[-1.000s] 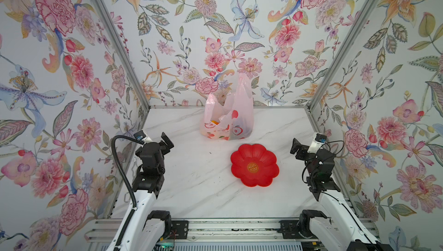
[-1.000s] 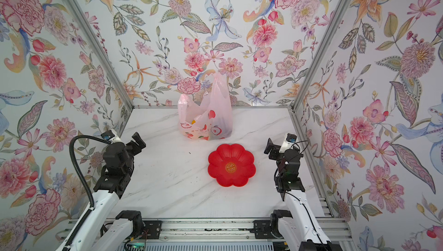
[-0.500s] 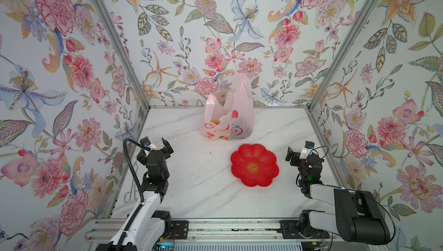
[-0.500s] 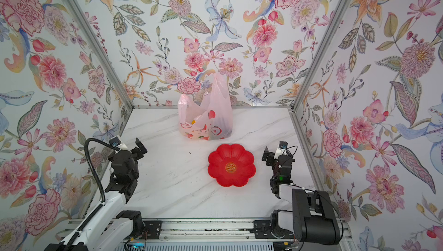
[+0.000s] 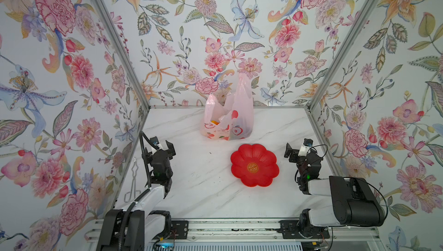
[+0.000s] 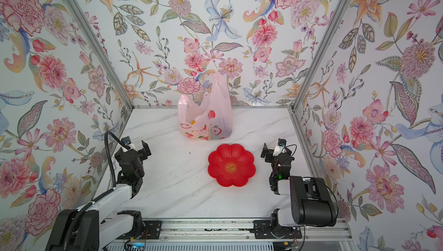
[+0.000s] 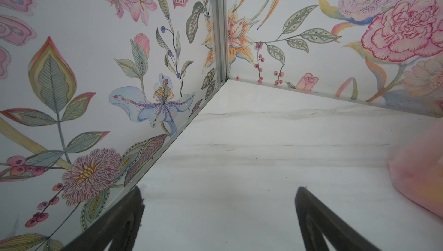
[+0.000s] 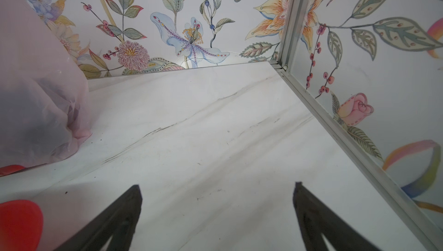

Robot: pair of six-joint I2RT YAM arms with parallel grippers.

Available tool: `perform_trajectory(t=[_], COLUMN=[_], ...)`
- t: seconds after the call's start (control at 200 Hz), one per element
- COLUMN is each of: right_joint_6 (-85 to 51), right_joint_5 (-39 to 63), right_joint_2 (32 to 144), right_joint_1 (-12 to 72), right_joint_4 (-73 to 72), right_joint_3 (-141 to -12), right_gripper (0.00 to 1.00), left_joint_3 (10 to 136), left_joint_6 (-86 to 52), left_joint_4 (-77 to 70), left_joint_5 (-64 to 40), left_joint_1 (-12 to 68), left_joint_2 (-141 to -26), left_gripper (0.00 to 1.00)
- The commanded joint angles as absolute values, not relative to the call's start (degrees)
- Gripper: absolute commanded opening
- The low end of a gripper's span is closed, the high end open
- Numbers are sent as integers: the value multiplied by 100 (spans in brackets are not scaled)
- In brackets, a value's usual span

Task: Place the fruits into the plastic bag
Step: Reset both arms

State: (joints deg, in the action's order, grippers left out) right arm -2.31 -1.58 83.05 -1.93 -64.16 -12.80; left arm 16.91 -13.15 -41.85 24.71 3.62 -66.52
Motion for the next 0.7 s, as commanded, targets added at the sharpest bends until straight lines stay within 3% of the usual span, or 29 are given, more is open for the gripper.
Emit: perform_trajectory(t=[0.0,0.31,0.47,0.696], right_joint_6=[-53,138,157,54], right_joint_5=[-29,-264,-534,-975], right_joint_2=[8464,8659,8710,8888], right_joint_1=[-128,92,189,211], right_joint_4=[-7004,-7303,-7239,-7241], right_joint_3=[-1113,-1055,-1110,-1229], right_gripper=[99,99,99,99], left_joint_3=[1626,1846,1862,1235], left_joint_6=[-1007,-526,-331,-112], left_joint_4=[-5236,-6317,-6476,-7932], left_joint_5=[2529,1867,1330,703], left_joint_1=[299,266,263,267], left_joint_2=[-7151,-8423,-8575,-8903], left_gripper=[99,99,99,99])
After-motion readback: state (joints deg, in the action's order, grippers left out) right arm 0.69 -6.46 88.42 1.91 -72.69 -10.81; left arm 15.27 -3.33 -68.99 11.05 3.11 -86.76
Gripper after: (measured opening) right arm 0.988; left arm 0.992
